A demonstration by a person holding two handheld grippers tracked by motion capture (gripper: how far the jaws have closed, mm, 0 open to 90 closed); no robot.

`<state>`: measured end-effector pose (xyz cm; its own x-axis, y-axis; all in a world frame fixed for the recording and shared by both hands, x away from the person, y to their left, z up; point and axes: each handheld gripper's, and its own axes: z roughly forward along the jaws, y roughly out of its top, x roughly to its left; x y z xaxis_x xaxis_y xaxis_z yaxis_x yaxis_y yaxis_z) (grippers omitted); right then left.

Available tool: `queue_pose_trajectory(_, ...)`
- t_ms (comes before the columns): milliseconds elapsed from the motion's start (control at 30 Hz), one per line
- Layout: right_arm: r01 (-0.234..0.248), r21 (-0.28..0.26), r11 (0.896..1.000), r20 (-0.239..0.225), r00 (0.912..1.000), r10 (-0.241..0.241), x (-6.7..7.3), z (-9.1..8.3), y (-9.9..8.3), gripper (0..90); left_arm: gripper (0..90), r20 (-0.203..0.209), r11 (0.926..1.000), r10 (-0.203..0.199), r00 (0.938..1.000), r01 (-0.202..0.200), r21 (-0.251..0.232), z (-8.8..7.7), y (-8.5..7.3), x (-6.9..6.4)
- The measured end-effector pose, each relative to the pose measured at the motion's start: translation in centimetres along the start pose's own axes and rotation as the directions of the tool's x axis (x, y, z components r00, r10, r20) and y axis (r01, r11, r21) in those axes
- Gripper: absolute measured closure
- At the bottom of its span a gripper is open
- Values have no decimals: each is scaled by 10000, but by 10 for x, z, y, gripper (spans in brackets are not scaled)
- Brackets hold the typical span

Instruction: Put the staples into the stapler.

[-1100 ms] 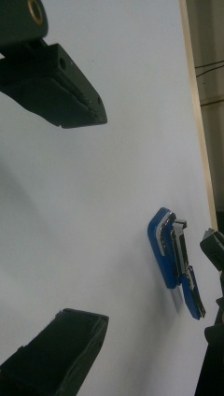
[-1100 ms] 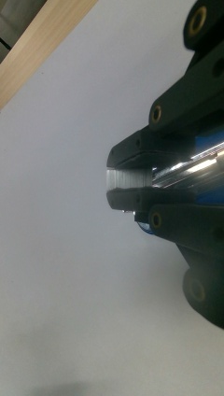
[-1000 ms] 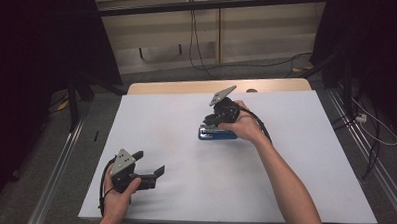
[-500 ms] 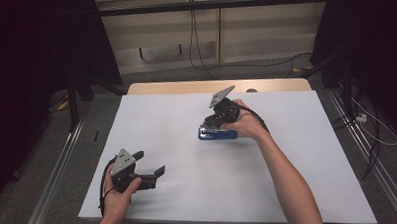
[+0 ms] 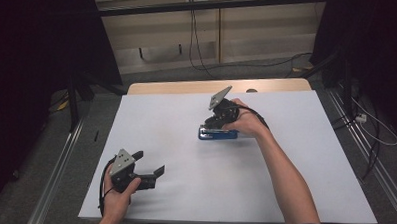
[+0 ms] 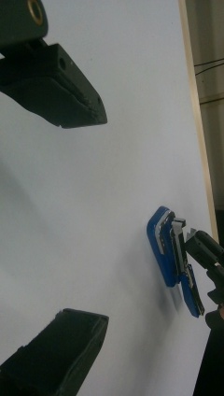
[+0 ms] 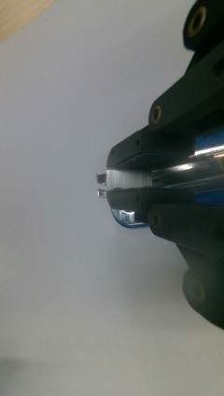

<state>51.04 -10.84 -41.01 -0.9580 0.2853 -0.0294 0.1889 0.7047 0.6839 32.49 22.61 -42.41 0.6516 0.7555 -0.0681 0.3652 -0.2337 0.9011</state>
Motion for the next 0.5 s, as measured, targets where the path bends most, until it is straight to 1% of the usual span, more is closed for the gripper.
queue_pose_trajectory(67, 115, 8, 9999, -29, 9999, -115, 0, 1, 0, 791, 49, -8, 10000, 15, 10000, -15, 9, 0, 0, 0)
queue_pose_trajectory(167, 135, 90, 9999, 8, 9999, -135, -3, 2, -1, 791, 49, -8, 10000, 35, 10000, -35, -12, 0, 0, 0)
queue_pose_trajectory(267, 186, 136, 9997, -86, 9998, -184, -4, 2, -1, 791, 49, 28, 10000, 28, 10000, -28, -4, 0, 0, 0)
queue_pose_trajectory(333, 220, 47, 9997, -168, 9996, -219, -3, 2, -1, 791, 49, 30, 10000, 17, 10000, -17, 24, 0, 0, 1)
queue_pose_trajectory(367, 321, -23, 9995, -169, 9993, -321, -3, 2, 0, 791, 49, 17, 10000, -11, 10000, 11, 27, 0, 0, 0)
queue_pose_trajectory(500, 368, 142, 9992, -137, 9992, -366, -3, 3, -1, 791, 49, 10, 10000, 4, 10000, -4, 4, 0, 0, 0)
